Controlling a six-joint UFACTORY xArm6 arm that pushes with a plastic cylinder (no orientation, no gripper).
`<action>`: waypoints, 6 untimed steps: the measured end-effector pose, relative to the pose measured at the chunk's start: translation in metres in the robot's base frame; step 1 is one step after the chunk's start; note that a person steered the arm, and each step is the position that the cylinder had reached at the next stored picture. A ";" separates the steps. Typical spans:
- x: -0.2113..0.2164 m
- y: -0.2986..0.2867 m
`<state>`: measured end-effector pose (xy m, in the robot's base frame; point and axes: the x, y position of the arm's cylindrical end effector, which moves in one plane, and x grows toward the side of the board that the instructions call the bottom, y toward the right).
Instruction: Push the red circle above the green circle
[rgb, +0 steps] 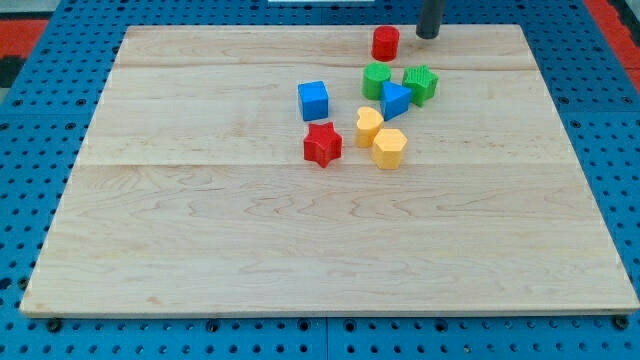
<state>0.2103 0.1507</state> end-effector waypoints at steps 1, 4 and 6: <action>-0.008 -0.034; -0.008 -0.038; 0.029 -0.108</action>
